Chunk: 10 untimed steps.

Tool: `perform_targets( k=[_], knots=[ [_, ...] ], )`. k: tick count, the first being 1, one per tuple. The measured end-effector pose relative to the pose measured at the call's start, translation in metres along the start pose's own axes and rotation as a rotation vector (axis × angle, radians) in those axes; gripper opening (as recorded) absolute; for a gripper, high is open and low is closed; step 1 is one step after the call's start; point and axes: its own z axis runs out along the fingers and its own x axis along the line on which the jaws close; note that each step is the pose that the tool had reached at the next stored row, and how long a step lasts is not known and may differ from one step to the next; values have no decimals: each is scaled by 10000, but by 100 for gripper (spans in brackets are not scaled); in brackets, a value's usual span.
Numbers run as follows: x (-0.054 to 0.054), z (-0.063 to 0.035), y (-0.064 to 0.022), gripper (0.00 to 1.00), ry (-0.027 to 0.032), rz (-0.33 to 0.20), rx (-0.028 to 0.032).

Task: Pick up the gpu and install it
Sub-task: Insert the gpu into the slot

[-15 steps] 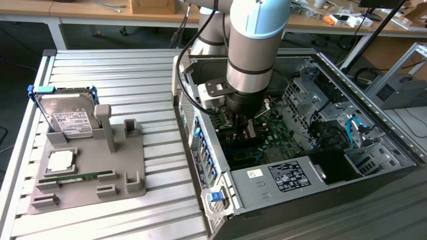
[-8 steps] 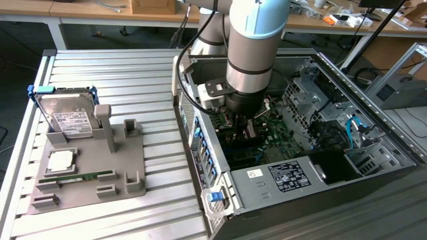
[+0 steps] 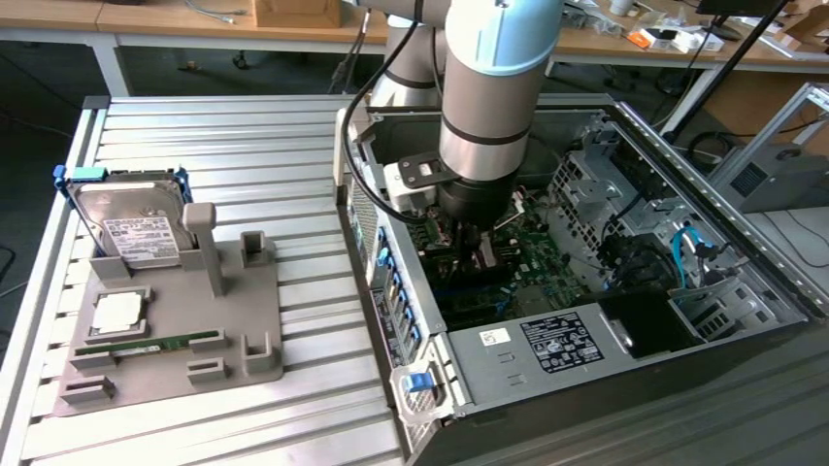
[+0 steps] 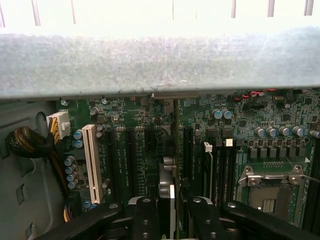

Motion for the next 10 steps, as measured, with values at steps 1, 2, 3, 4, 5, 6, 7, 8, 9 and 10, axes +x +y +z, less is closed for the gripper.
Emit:
perform_targets(
  k=[1,2,3,4,5,6,7,8,9,10],
  knots=[
    [-2,-1,0,27,1,0,1],
    [-4,-3,-1,27,0,0,3],
    [-7,-4,-1,27,0,0,3],
    [-12,-5,0,27,3,1,4],
    [-18,-6,-1,27,4,0,4],
    [-25,-7,-1,27,4,-1,3],
    [-29,-7,-1,27,3,-2,2],
    [-35,-8,-1,27,2,-2,2],
    [-38,-9,0,27,2,0,2],
    [-41,-8,-1,27,1,-2,2]
  ],
)
